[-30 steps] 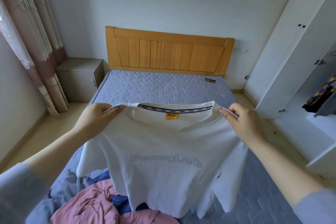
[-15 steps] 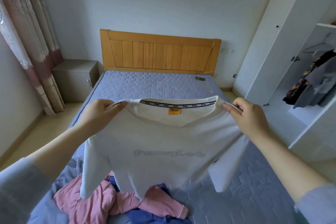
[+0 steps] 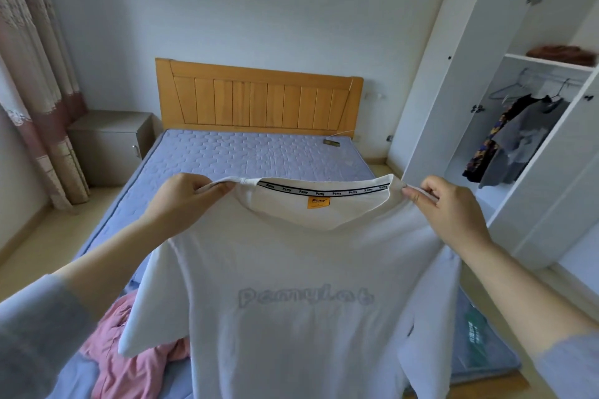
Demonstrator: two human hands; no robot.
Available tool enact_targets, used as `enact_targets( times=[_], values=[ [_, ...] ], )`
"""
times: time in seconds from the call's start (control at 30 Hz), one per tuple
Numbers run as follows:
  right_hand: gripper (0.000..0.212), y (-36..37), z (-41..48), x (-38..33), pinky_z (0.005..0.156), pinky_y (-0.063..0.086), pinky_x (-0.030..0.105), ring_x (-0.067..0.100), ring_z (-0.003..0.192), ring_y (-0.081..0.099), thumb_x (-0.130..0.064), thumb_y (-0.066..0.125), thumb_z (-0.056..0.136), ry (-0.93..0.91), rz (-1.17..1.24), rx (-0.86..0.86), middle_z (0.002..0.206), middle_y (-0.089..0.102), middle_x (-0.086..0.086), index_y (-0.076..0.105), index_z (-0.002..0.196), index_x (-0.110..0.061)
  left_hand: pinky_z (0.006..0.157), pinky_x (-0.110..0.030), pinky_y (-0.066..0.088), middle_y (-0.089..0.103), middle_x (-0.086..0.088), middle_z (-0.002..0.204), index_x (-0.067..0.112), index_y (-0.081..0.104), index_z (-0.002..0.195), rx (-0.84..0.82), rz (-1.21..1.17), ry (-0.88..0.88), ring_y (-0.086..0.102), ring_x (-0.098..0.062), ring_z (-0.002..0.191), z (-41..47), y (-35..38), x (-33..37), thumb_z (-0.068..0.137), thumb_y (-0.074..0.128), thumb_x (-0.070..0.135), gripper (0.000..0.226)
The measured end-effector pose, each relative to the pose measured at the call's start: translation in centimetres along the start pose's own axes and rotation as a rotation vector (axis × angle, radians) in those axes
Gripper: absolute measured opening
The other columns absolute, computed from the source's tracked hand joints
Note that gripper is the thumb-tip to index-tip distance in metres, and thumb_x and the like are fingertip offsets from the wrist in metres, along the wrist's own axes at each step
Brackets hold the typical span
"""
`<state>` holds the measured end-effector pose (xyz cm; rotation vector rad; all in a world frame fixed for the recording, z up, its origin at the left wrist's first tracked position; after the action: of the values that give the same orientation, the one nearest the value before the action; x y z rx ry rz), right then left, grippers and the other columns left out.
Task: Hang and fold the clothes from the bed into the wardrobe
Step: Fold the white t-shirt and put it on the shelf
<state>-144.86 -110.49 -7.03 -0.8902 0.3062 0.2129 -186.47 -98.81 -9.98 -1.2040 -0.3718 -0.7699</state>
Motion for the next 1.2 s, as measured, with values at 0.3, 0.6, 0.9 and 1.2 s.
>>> enact_targets(
  times=[0.3, 0.6, 0.9, 1.2],
  values=[
    [0.044, -1.7, -0.4, 9.9, 0.047, 0.03, 0.033, 0.019, 0.049, 0.043, -0.043, 0.066, 0.088, 0.036, 0.06, -0.087, 0.047, 0.038, -0.002, 0.039, 0.061, -0.02, 0.052, -0.029, 0.022, 0.03, 0.002, 0.05, 0.015, 0.033, 0.053, 0.013, 0.046, -0.017, 0.03, -0.015, 0.048, -0.9, 7.0, 5.4, 0.086, 0.057, 0.062, 0.062],
    [0.043, 1.8, -0.1, 18.5, 0.048, 0.029, 0.033, 0.019, 0.049, 0.039, -0.037, 0.069, 0.087, 0.051, 0.122, -0.26, 0.047, 0.036, -0.003, 0.041, 0.062, -0.018, 0.052, -0.029, 0.032, 0.043, -0.003, 0.051, 0.006, 0.051, 0.059, -0.066, 0.163, -0.237, 0.043, -0.016, 0.051, -3.9, 16.3, 4.8, 0.082, 0.051, 0.072, 0.071],
    [0.047, 11.8, 1.5, 23.0, 0.054, 0.043, 0.043, 0.025, 0.055, 0.04, -0.044, 0.068, 0.086, 0.12, 0.062, -0.424, 0.047, 0.034, -0.004, 0.034, 0.059, -0.026, 0.05, -0.029, 0.03, 0.041, 0.002, 0.05, 0.011, 0.046, 0.056, -0.161, 0.159, -0.382, 0.043, -0.015, 0.048, -1.5, 23.6, -1.2, 0.083, 0.052, 0.07, 0.065],
    [0.045, 23.2, 8.9, 24.1, 0.052, 0.04, 0.04, 0.027, 0.055, 0.04, -0.045, 0.066, 0.087, 0.169, -0.014, -0.476, 0.048, 0.037, -0.003, 0.038, 0.062, -0.022, 0.051, -0.03, 0.03, 0.044, 0.003, 0.051, 0.014, 0.044, 0.055, -0.26, 0.177, -0.467, 0.046, -0.018, 0.052, 10.2, 28.8, -8.4, 0.088, 0.048, 0.065, 0.061]
  ],
)
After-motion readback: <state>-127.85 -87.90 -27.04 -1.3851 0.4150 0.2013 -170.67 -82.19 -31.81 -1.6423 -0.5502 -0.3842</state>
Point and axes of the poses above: each hand's wrist, its own z-axis towards the middle knuckle, its own y-axis out of the palm, x = y × z, the point moved 1 cm from there along z, towards the middle knuckle
